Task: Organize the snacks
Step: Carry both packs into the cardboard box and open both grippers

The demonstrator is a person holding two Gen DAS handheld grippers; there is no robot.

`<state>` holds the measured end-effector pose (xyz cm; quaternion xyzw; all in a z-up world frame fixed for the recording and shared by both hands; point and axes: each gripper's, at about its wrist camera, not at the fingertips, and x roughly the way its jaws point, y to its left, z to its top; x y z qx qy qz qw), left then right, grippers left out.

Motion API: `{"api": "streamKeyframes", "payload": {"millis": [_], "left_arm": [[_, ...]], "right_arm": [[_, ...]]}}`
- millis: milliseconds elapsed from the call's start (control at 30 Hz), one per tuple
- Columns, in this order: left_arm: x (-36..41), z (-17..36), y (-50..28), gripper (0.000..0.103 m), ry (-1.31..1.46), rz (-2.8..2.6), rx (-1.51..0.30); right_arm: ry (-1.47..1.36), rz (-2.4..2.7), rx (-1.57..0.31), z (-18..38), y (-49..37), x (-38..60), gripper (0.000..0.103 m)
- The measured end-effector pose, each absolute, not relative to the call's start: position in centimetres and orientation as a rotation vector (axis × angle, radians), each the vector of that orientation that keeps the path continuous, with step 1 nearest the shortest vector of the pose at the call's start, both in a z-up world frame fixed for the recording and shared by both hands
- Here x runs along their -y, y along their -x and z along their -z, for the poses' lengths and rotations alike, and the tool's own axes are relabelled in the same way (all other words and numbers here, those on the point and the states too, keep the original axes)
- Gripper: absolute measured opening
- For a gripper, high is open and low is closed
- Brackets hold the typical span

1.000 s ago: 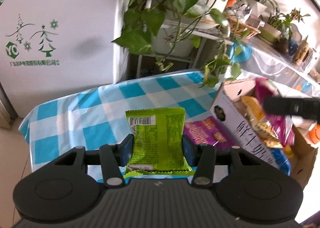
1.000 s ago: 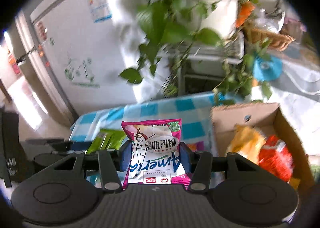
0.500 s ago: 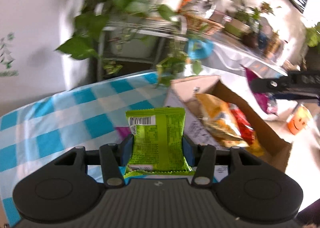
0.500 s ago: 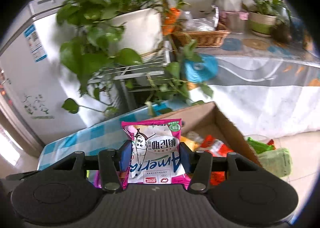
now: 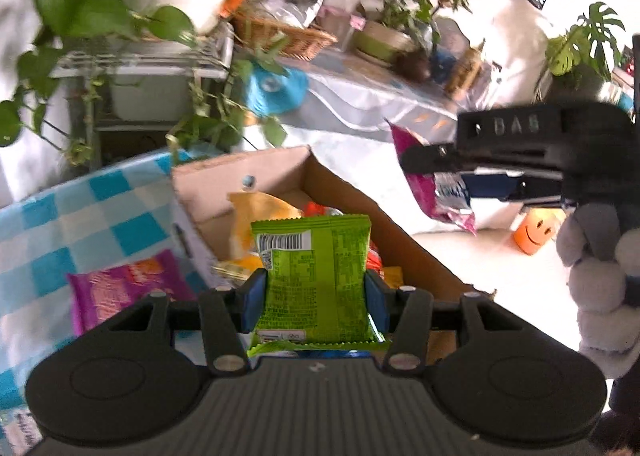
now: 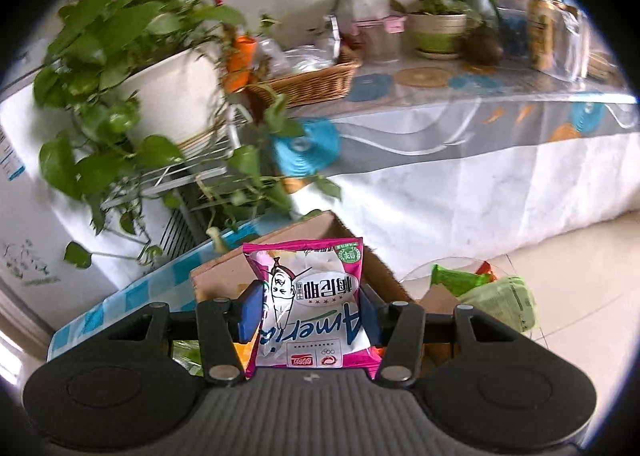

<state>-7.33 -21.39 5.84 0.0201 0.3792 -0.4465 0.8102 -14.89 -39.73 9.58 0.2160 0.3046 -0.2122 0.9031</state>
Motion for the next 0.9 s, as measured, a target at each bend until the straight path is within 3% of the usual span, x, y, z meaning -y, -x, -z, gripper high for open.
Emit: {"api": "streamKeyframes", "payload": {"millis": [233, 367, 400, 500, 900], "left_arm": [[24.1, -5.1, 8.2, 0.052, -0.021, 0.991, -0.831], [24.8, -5.6, 8.6, 0.079, -0.015, 1.009, -0.815], [24.7, -5.8, 8.7, 0.082, -0.013, 1.008, -0.804], [24.3, -6.5, 8.6, 0.087, -0.039, 0.998, -0.774], [19.1, -7.4, 5.7, 0.088, -0.119, 0.918, -0.772]], "right_arm": [[-0.482, 0.465, -0.624, -9.4, 15.4, 40.8, 0.057], [-0.488, 0.503, -0.636, -9.2, 15.3, 41.1, 0.063], [-0.496, 0.507, -0.633, -9.2, 15.3, 41.2, 0.071], [-0.509, 0.509, -0.611, -9.5, 15.6, 41.2, 0.081], [-0.494, 0.407, -0.589, -9.8, 14.5, 39.8, 0.091]]}}
